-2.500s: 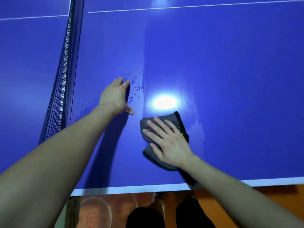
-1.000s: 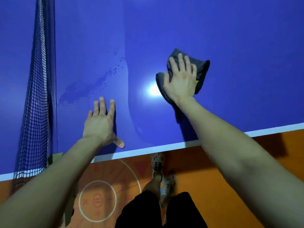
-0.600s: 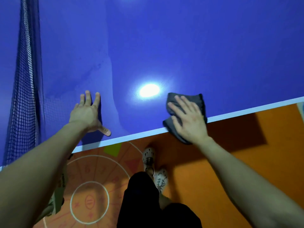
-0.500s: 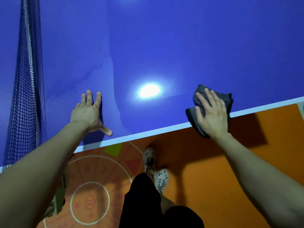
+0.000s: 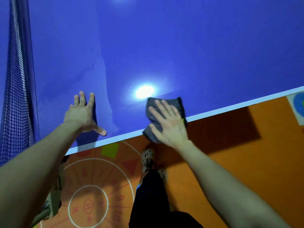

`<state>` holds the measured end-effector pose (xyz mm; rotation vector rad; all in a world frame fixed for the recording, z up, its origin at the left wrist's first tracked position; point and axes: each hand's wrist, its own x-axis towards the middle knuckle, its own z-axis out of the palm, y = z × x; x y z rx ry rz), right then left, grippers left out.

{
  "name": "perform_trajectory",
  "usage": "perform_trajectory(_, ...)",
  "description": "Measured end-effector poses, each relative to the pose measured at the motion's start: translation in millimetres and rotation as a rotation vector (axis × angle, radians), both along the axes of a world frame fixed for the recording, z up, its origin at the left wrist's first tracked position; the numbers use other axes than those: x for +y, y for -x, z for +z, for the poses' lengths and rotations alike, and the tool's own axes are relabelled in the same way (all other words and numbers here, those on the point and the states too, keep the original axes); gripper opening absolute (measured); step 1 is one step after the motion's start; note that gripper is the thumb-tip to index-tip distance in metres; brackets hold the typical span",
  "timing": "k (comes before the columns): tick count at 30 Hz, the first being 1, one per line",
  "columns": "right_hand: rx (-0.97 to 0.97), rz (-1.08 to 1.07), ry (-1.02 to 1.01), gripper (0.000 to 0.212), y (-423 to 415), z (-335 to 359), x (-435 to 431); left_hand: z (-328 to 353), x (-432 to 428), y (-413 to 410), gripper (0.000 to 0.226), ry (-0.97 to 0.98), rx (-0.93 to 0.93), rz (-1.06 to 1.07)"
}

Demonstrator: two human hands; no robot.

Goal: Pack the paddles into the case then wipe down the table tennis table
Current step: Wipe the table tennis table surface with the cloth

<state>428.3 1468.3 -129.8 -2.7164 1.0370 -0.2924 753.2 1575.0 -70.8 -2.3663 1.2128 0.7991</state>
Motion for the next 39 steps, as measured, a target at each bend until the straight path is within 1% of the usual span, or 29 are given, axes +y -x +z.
perform_trajectory(2, 0.059, -0.246, 0.045, 0.072, 60, 1, -57, 0, -1, 0, 0.194, -0.001, 0.013, 0.008)
perform_trajectory(4, 0.147, -0.445, 0.002, 0.080, 86, 5, -93, -2, 2, 0, 0.193, 0.014, -0.001, 0.017)
perform_trajectory(6, 0.202, -0.596, -0.021, 0.083, 70, 4, -94, -1, 2, 1, 0.193, 0.018, 0.009, 0.009)
perform_trajectory(7, 0.199, -0.632, -0.021, 0.083, 51, 6, -84, -1, 1, 1, 0.193, 0.023, 0.017, 0.006)
perform_trajectory(8, 0.189, -0.624, -0.024, 0.082, 28, 7, -68, 0, 1, 1, 0.193, 0.032, 0.014, 0.009)
perform_trajectory(9, 0.182, -0.567, -0.024, 0.082, 2, 7, -48, 1, 1, 1, 0.193, 0.032, 0.016, 0.013)
perform_trajectory(12, 0.145, -0.252, -0.056, 0.079, -92, 6, 20, 0, 2, 2, 0.193, 0.032, 0.020, 0.025)
perform_trajectory(14, 0.136, -0.072, -0.089, 0.074, -135, 10, 46, -1, 2, 2, 0.193, 0.036, 0.033, 0.029)
perform_trajectory(16, 0.121, 0.082, -0.074, 0.069, -140, 5, 38, -4, 4, 0, 0.193, 0.034, 0.026, 0.030)
perform_trajectory(17, 0.080, 0.144, -0.055, 0.065, -129, 1, 21, -4, 3, -1, 0.193, 0.033, 0.025, 0.028)
perform_trajectory(18, 0.026, 0.180, -0.037, 0.061, -110, -2, 0, -3, 2, -2, 0.193, 0.034, 0.031, 0.023)
perform_trajectory(19, -0.007, 0.158, -0.017, 0.058, -85, -5, -27, -3, 3, -2, 0.193, 0.036, 0.034, 0.021)
perform_trajectory(21, -0.018, -0.050, 0.038, 0.055, -29, -8, -93, -3, 4, -4, 0.193, 0.036, 0.022, 0.023)
perform_trajectory(23, 0.046, -0.306, 0.069, 0.057, 20, -6, -152, 0, 3, -2, 0.193, 0.043, 0.023, 0.013)
perform_trajectory(24, 0.082, -0.430, 0.050, 0.061, 32, -4, -169, 2, 3, 0, 0.192, 0.048, 0.015, 0.009)
perform_trajectory(25, 0.109, -0.541, 0.025, 0.064, 31, -4, -173, 4, 3, 2, 0.191, 0.049, 0.004, 0.008)
perform_trajectory(27, 0.123, -0.686, 0.000, 0.068, -7, -2, -153, 7, 3, 4, 0.190, 0.045, -0.010, -0.001)
perform_trajectory(28, 0.114, -0.680, -0.007, 0.069, -35, 1, -132, 8, 1, 4, 0.190, 0.043, -0.013, -0.010)
perform_trajectory(29, 0.106, -0.596, -0.011, 0.070, -66, 4, -107, 7, 2, 4, 0.190, 0.039, -0.015, -0.018)
perform_trajectory(32, 0.108, -0.136, -0.077, 0.071, -154, 9, -27, 2, 1, 1, 0.193, 0.024, -0.031, -0.032)
perform_trajectory(34, 0.131, 0.121, -0.111, 0.065, -177, 12, -4, -2, 1, -1, 0.195, 0.011, -0.036, -0.040)
perform_trajectory(35, 0.122, 0.211, -0.106, 0.062, -176, 9, -9, -1, -1, -1, 0.196, 0.003, -0.043, -0.048)
perform_trajectory(37, 0.045, 0.286, -0.064, 0.056, -146, -1, -50, 2, -5, 0, 0.194, -0.028, -0.053, -0.078)
perform_trajectory(38, 0.012, 0.235, -0.042, 0.054, -122, -3, -80, 5, -8, 0, 0.192, -0.042, -0.061, -0.095)
perform_trajectory(39, -0.004, 0.117, -0.021, 0.053, -94, -5, -115, 10, -12, -2, 0.188, -0.040, -0.071, -0.098)
